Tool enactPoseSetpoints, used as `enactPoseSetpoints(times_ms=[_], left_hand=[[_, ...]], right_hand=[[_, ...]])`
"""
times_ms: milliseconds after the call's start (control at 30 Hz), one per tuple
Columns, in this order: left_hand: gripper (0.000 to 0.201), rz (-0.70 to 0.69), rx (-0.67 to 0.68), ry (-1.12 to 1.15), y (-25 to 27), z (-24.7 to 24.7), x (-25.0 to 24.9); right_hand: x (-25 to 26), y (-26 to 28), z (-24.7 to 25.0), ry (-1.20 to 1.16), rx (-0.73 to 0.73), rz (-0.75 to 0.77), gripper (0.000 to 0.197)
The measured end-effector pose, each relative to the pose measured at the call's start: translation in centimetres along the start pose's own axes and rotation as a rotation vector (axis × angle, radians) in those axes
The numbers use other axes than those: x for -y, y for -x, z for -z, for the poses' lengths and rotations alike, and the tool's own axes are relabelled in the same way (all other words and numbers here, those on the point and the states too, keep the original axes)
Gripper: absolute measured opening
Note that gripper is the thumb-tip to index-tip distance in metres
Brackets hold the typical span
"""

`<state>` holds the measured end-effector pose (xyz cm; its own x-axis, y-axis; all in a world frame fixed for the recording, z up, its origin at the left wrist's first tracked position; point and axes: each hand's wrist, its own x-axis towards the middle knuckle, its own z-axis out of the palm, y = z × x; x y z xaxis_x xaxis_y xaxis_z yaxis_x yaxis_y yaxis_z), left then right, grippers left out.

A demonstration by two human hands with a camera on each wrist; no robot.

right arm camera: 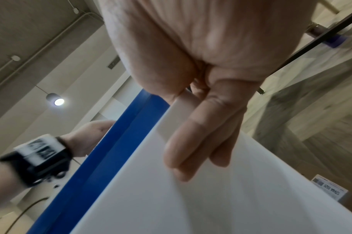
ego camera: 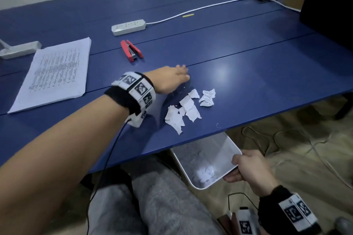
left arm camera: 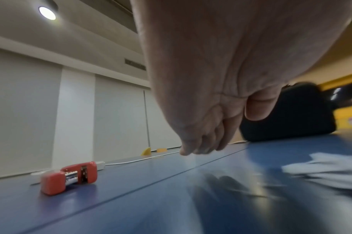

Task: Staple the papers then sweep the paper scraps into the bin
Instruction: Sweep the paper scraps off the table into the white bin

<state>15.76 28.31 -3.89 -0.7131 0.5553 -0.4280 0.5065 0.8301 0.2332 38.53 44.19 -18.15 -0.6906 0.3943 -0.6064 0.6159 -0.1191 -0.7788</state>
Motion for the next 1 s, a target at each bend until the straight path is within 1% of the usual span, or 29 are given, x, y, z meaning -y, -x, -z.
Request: enactPoseSetpoints(times_ms=[67, 100, 167, 233, 300, 400, 533, 633, 800, 1000], left_hand=[[0.057, 0.042, -0.034, -0.021, -2.0, 0.8, -0.1], [0.057, 0.067, -0.029, -0.044, -2.8, 0.9, -0.1], [0.055, 0.095, 0.009, -0.087, -3.9, 0.7, -0.6], [0.053, 0.087, 0.054, -0.107, -3.9, 0.1, -1.5], [0.053, 0.053, 0.089, -0.101, -2.9, -0.4, -2.5], [0.059, -0.005, 0.152, -0.035, -0.1, -1.2, -4.2], [0.054, -0.125, 0.21, -0.139, 3.4, -3.1, -6.4], [0.052, -0.179, 0.221, -0.207, 4.8, -4.7, -7.2], [0.063, -0.214, 0.222, -0.161, 6.8, -6.6, -8.2], [0.064, -0.292, 0.217, -0.152, 9.3, -9.1, -9.0]], right_hand=[[0.0, -0.1, -0.1, 0.001, 0.003, -0.01, 0.027], [0.1, -0.1, -0.2, -0.001, 0.003, -0.014, 0.027], [0.4, 0.0, -0.1, -0.01, 0.002, -0.02, 0.027], [0.6, 0.2, 0.1, -0.021, 0.002, -0.019, 0.027], [0.8, 0.3, 0.3, -0.032, -0.001, -0.015, 0.028], [0.7, 0.7, 0.5, -0.033, -0.003, -0.017, 0.027], [0.4, 1.3, 0.8, -0.039, -0.01, -0.013, 0.026], [0.0, 1.8, 1.0, -0.056, -0.007, -0.018, 0.025], [-0.9, 2.4, 1.1, -0.069, -0.01, -0.028, 0.027], [-1.1, 3.0, 1.2, -0.071, -0.019, -0.024, 0.026]])
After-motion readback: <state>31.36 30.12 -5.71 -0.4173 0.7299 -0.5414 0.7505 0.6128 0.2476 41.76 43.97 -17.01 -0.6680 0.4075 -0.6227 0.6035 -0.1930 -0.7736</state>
